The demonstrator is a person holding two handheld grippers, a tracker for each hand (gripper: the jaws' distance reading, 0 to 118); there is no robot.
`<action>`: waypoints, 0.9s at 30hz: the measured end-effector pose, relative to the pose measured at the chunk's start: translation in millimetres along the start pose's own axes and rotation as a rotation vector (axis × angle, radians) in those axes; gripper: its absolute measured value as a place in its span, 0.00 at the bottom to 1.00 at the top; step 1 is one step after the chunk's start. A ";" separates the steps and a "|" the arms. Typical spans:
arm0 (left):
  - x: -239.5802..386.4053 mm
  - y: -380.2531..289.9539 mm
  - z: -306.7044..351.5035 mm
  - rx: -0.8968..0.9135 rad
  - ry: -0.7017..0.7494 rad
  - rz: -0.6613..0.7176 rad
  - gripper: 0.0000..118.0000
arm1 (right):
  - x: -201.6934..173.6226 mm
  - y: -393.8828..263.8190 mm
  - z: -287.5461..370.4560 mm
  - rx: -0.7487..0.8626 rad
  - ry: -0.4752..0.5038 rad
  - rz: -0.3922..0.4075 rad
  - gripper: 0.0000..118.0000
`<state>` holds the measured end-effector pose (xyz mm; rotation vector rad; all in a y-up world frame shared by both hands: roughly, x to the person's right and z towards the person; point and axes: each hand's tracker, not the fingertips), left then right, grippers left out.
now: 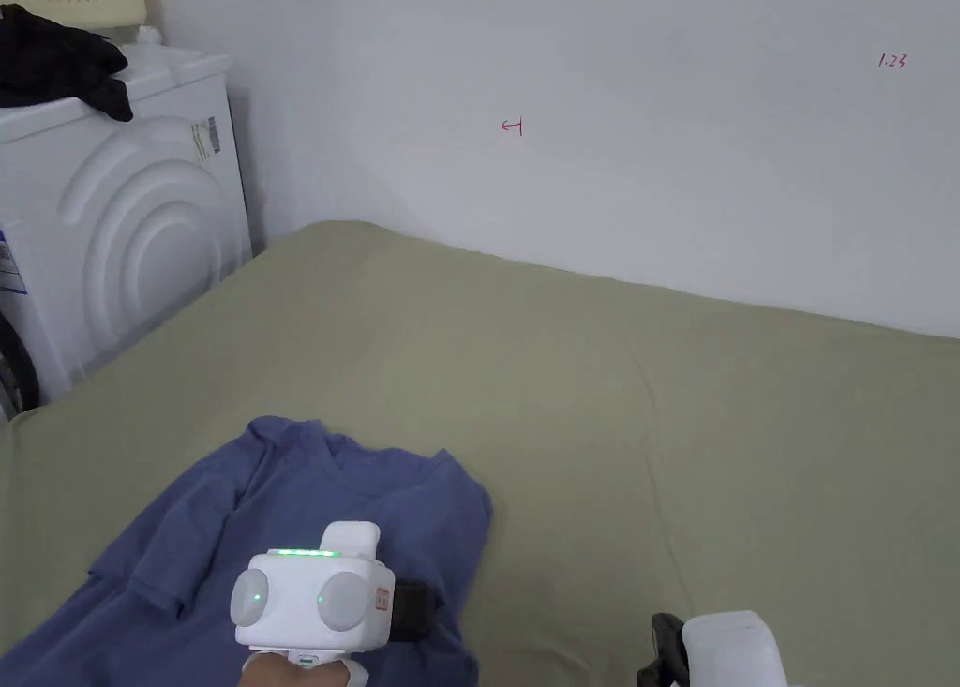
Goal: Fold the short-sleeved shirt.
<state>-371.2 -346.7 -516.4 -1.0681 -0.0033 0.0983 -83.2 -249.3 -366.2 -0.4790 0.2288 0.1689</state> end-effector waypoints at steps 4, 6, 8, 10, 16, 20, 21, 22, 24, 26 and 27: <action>-2.9 -8.1 19.0 0.095 0.047 0.035 0.65 | 0.0 -4.7 0.4 -0.012 0.002 0.006 0.01; -10.6 -10.5 23.6 0.132 0.099 0.037 0.02 | 0.7 -6.9 0.9 -0.015 0.012 0.000 0.01; -15.3 -9.5 15.9 0.061 0.008 0.033 0.02 | 3.1 -8.6 2.0 -0.020 0.014 -0.009 0.01; -8.5 -8.6 16.8 0.102 0.041 -0.036 0.02 | 6.5 -9.2 6.6 -0.020 0.015 -0.023 0.01; 43.8 -16.2 56.0 0.210 -0.131 -0.106 0.02 | 35.7 -14.1 31.2 -0.006 -0.024 -0.069 0.01; 95.6 -14.8 77.6 0.254 -0.254 -0.129 0.02 | 67.3 -23.3 58.1 0.006 -0.080 -0.096 0.01; 115.1 -14.9 83.6 0.276 -0.297 -0.150 0.02 | 76.7 -26.0 67.1 0.005 -0.097 -0.103 0.01; 135.4 -14.9 89.3 0.293 -0.318 -0.177 0.02 | 86.9 -29.1 74.5 0.006 -0.115 -0.109 0.01; 180.8 -12.9 99.3 0.300 -0.363 -0.245 0.02 | 109.3 -36.6 90.9 0.007 -0.165 -0.124 0.01; 227.1 -16.1 113.6 0.331 -0.462 -0.291 0.02 | 132.1 -44.7 108.2 0.007 -0.208 -0.148 0.01; 254.2 -16.2 120.9 0.341 -0.514 -0.309 0.02 | 145.2 -49.2 118.5 0.009 -0.237 -0.161 0.01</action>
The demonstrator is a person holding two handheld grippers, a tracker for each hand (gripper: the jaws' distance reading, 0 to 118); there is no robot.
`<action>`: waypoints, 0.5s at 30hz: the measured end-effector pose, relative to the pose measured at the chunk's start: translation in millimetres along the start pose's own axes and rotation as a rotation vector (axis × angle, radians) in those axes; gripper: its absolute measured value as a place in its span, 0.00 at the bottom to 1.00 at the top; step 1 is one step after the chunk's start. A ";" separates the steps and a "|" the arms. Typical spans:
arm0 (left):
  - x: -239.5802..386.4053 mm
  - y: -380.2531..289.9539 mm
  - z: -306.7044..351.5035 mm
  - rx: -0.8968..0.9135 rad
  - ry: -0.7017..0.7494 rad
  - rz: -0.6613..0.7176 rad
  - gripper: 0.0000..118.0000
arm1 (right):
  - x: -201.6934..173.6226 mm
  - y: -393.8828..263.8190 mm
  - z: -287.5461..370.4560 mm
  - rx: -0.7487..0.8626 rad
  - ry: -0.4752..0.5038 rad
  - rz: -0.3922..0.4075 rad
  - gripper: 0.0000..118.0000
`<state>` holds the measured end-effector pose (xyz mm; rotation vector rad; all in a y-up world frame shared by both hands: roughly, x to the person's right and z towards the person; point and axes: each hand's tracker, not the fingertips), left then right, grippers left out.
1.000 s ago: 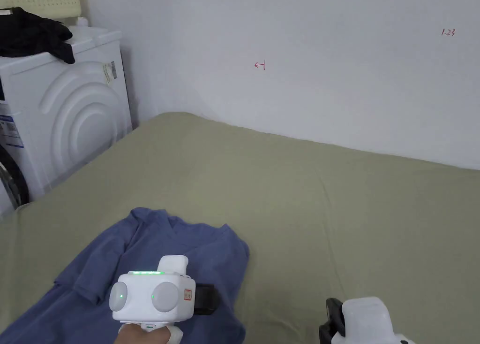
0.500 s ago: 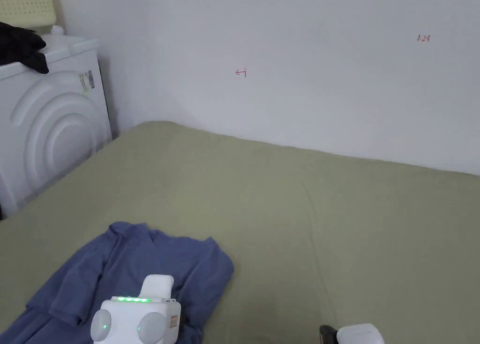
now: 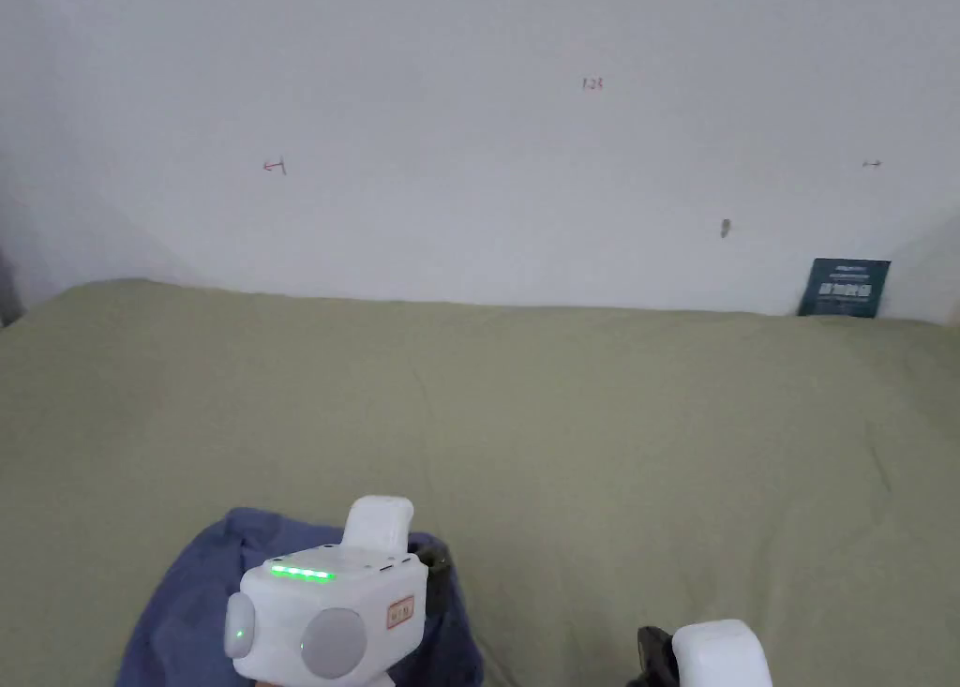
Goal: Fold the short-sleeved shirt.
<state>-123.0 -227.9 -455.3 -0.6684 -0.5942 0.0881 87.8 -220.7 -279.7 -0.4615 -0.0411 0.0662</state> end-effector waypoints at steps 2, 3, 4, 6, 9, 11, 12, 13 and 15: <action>51.0 11.2 -10.5 0.022 -0.073 -0.047 0.02 | 27.2 -4.8 13.4 0.001 -0.047 -0.016 0.01; 77.5 15.5 -14.8 0.028 -0.119 -0.071 0.02 | 41.1 -7.5 20.2 0.001 -0.068 -0.022 0.01; 98.7 18.6 -26.7 0.027 -0.162 -0.095 0.02 | 54.7 -10.6 26.7 -0.001 -0.090 -0.024 0.01; 147.7 21.2 -35.0 0.033 -0.236 -0.133 0.02 | 79.7 -16.3 40.2 -0.006 -0.132 -0.035 0.01; 204.7 12.4 -57.1 -0.003 -0.322 -0.177 0.02 | 115.2 -28.0 57.1 -0.010 -0.185 -0.072 0.01; 230.4 -3.7 -80.9 -0.079 -0.295 -0.225 0.02 | 135.2 -36.3 64.5 -0.018 -0.213 -0.100 0.01; 238.5 -14.1 -95.4 -0.121 -0.274 -0.247 0.02 | 143.7 -40.5 67.4 -0.023 -0.222 -0.110 0.01; 243.7 -24.9 -109.3 -0.169 -0.258 -0.257 0.02 | 151.2 -44.6 69.6 -0.026 -0.231 -0.119 0.01; 249.3 -41.3 -127.8 -0.225 -0.236 -0.250 0.02 | 161.1 -50.9 71.9 -0.030 -0.242 -0.134 0.01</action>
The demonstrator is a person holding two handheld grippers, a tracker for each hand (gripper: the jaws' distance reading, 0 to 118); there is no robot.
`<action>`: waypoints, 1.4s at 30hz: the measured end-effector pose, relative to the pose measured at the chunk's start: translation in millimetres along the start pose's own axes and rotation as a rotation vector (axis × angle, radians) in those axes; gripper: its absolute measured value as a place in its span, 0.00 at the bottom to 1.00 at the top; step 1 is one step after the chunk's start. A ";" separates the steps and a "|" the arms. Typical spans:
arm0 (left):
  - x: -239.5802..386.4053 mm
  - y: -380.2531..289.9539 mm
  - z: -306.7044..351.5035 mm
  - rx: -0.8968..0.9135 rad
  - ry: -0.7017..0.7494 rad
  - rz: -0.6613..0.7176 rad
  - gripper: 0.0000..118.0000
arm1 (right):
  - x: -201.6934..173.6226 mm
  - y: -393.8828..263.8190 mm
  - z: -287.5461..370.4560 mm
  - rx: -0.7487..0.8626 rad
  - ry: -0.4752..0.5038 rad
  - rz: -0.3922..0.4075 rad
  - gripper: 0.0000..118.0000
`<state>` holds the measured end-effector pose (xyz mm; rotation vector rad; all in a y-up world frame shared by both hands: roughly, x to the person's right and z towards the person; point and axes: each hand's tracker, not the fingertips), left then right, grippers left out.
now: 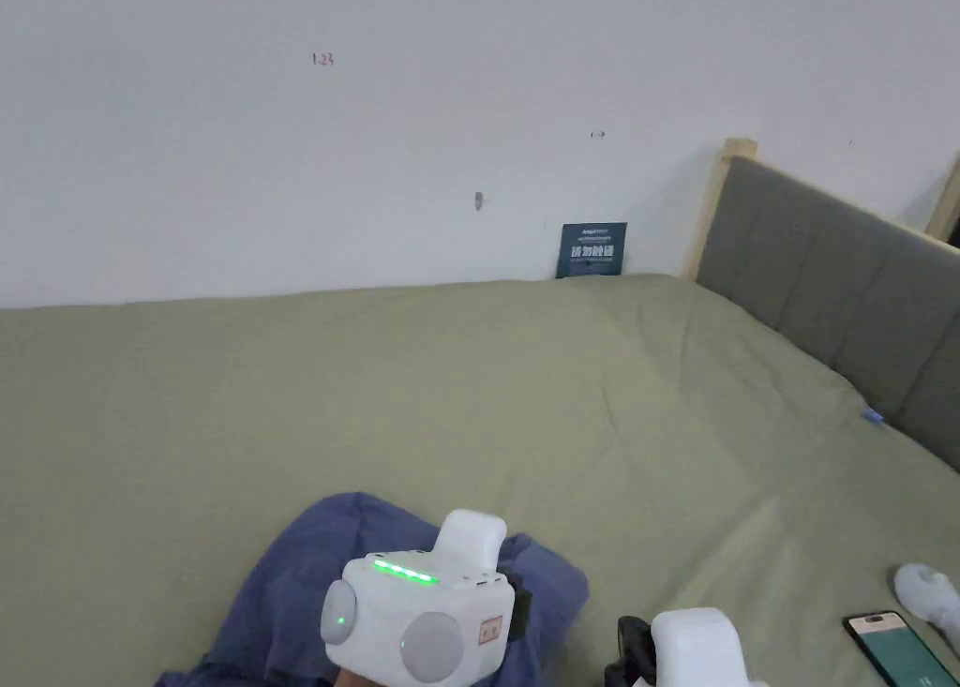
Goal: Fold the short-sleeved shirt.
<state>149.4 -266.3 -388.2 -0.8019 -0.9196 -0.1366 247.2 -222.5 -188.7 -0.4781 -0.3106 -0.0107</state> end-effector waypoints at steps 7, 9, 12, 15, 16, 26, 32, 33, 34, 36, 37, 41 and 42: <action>-0.2 -21.3 -5.4 0.050 0.058 -0.043 0.18 | 4.6 -6.5 -1.1 -0.003 0.014 -0.017 0.01; -2.5 -21.7 16.6 0.110 0.079 -0.043 0.83 | -0.9 -6.3 2.1 0.004 0.030 -0.014 0.01; -7.3 -29.1 79.7 0.285 0.164 -0.097 0.93 | -11.2 -2.7 7.8 0.013 0.057 -0.009 0.01; -23.5 -46.3 154.2 0.375 0.242 -0.121 0.93 | -24.2 1.1 20.7 0.039 0.077 0.016 0.01; -29.9 -55.1 180.1 0.401 0.288 -0.111 0.93 | -28.2 1.9 25.7 0.047 0.088 0.021 0.01; -113.0 -148.5 327.1 0.316 0.483 0.106 0.03 | -82.5 6.5 63.6 0.095 0.191 0.024 0.01; -204.2 -161.9 322.4 0.065 0.573 0.313 0.00 | -107.2 8.6 60.6 0.083 0.232 0.067 0.01; -218.3 -163.7 315.5 0.041 0.527 0.359 0.00 | -109.9 8.0 57.6 0.078 0.235 0.074 0.01; -228.4 -165.3 306.9 0.007 0.499 0.381 0.00 | -111.4 7.1 54.3 0.071 0.235 0.081 0.01; -235.8 -167.0 288.6 -0.027 0.463 0.346 0.01 | -112.5 5.3 47.0 0.057 0.237 0.089 0.01; -239.6 -169.9 275.6 -0.040 0.454 0.313 0.14 | -113.3 4.8 42.7 0.050 0.236 0.092 0.01; -246.9 -177.4 234.0 -0.106 0.442 0.302 0.76 | -111.4 2.6 28.1 0.022 0.227 0.094 0.01; -250.5 -179.1 224.8 -0.134 0.461 0.315 0.76 | -110.7 1.9 25.8 0.019 0.223 0.096 0.01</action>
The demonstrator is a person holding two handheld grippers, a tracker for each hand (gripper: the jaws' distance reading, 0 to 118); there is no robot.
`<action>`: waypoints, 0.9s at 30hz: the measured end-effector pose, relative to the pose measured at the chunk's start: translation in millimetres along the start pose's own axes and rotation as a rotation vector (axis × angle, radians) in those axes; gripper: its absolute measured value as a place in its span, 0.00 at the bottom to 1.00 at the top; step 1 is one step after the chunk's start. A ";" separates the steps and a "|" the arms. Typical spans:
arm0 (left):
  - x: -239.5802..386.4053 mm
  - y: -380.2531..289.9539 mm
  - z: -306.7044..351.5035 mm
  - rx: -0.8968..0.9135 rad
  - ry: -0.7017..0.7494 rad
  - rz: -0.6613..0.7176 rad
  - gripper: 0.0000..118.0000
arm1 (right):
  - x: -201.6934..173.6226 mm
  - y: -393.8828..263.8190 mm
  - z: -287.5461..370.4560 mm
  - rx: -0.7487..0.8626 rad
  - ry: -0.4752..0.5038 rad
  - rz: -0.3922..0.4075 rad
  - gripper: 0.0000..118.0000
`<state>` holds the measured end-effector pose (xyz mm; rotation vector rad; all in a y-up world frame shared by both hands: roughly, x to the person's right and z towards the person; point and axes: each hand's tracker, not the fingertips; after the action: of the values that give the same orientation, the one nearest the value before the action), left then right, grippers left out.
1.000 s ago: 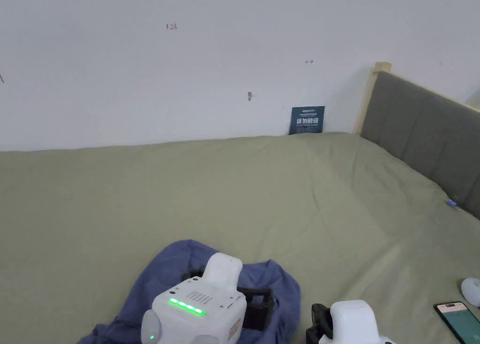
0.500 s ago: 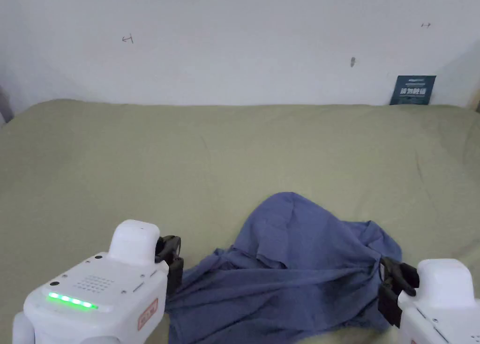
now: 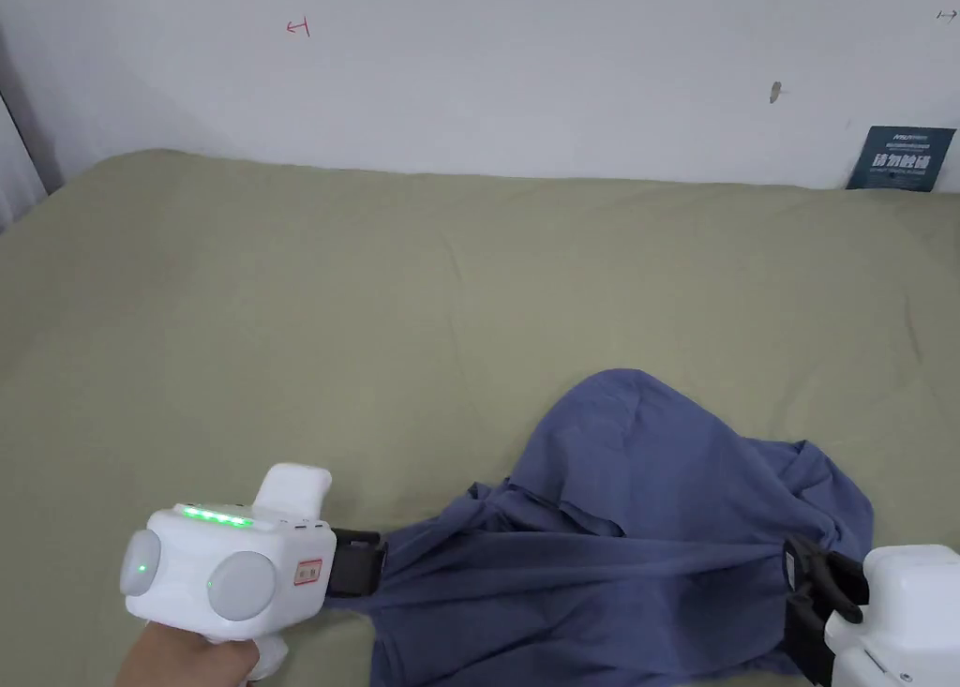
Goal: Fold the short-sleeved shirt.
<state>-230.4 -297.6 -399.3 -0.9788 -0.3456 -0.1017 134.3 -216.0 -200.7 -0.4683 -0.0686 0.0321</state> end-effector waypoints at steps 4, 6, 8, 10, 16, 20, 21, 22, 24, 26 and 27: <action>-8.7 -5.0 -34.1 -0.082 0.033 0.032 0.58 | 6.4 -1.7 -9.0 -0.019 -0.010 -0.002 0.01; -6.2 -9.2 -36.7 -0.085 0.032 0.022 0.21 | 10.1 -2.8 -10.5 -0.025 -0.016 -0.004 0.01; -2.4 -11.8 -28.7 -0.048 0.007 0.048 0.08 | 14.0 -2.1 -12.8 -0.027 -0.023 -0.008 0.01; 0.3 -10.4 -25.8 -0.054 0.006 0.054 0.08 | 19.4 -2.5 -13.4 -0.028 -0.024 -0.020 0.01; -4.6 -7.2 14.7 0.082 -0.058 0.125 0.07 | 52.9 0.4 -30.2 -0.056 -0.053 -0.064 0.01; 4.2 -2.1 37.0 0.121 -0.076 0.085 0.07 | 101.7 -0.6 -68.7 -0.118 -0.118 -0.105 0.01; 6.6 -1.6 38.9 0.126 -0.069 0.073 0.07 | 118.8 -0.6 -83.5 -0.152 -0.127 -0.135 0.01; 11.8 0.4 42.1 0.124 -0.067 0.066 0.07 | 132.8 1.4 -98.4 -0.182 -0.143 -0.148 0.01; 12.9 1.2 42.8 0.139 -0.052 0.061 0.07 | 157.1 7.6 -130.0 -0.212 -0.187 -0.152 0.01; 13.0 1.0 42.8 0.130 -0.055 0.065 0.07 | 179.4 11.2 -164.2 -0.278 -0.180 -0.158 0.24; 20.3 5.6 44.3 0.135 -0.059 0.076 0.07 | 186.2 11.1 -182.8 -0.313 -0.185 -0.150 0.55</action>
<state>-220.6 -256.4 -374.5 -0.8611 -0.3646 0.0201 333.3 -279.7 -357.5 -0.7715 -0.2932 -0.0844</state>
